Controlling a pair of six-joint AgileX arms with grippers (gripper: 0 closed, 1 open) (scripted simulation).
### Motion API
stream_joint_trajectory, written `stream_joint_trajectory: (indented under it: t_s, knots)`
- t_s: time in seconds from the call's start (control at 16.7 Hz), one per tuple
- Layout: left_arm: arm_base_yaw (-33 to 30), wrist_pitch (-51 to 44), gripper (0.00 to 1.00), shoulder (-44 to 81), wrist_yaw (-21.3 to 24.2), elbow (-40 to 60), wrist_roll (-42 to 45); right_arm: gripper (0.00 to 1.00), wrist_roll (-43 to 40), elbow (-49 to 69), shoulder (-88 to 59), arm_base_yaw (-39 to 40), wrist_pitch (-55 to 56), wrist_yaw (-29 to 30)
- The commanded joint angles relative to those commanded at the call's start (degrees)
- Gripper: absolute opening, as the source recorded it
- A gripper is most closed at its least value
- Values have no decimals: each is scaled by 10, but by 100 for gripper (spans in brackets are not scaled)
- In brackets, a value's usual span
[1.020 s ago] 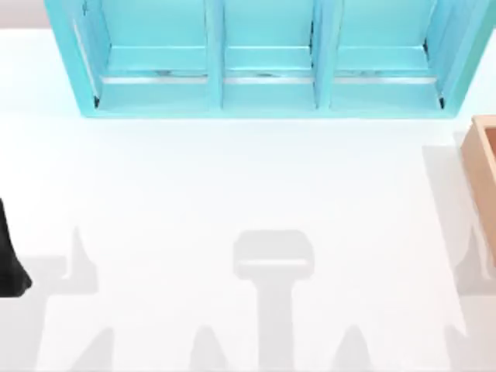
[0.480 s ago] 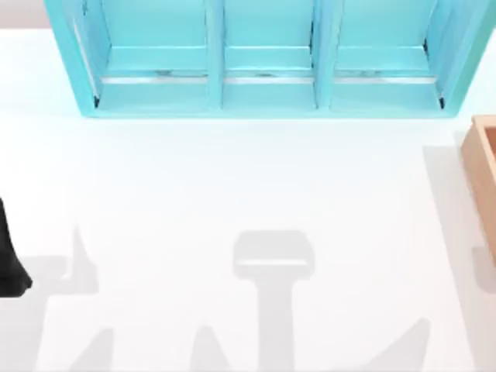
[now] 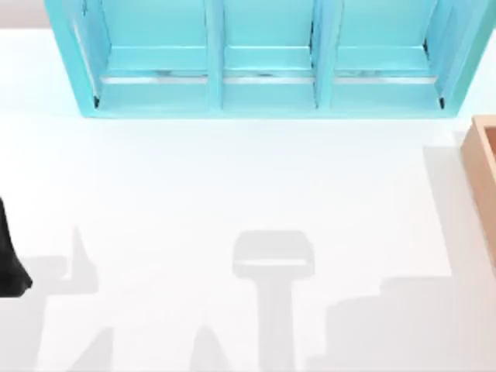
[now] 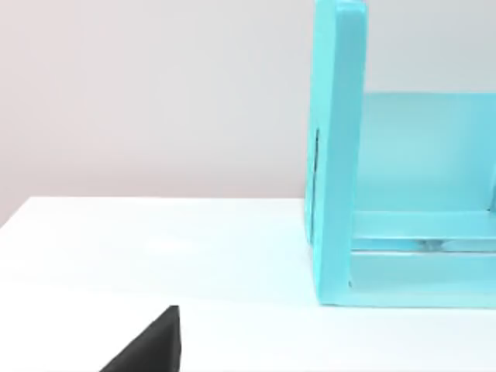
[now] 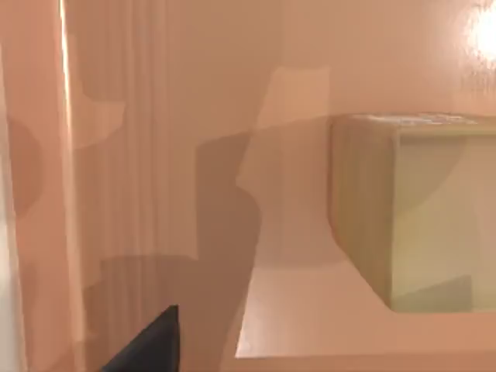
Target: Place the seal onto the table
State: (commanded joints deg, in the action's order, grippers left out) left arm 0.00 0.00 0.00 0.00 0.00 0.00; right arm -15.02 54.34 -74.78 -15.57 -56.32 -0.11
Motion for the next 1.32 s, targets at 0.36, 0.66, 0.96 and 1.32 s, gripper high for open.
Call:
stream_joint_trajectory:
  t_s: [0.36, 0.66, 0.96, 1.32]
  knots:
    - [0, 0, 100, 0, 0, 0, 0, 100, -45, 166, -151, -43, -136, 1]
    - [0, 0, 100, 0, 0, 0, 0, 100, -49, 182, -167, -48, -147, 1]
    - [0, 0, 100, 0, 0, 0, 0, 100, -47, 147, -177, -45, -104, 1]
    - [0, 0, 100, 0, 0, 0, 0, 100, -46, 36, -222, -45, 59, 1]
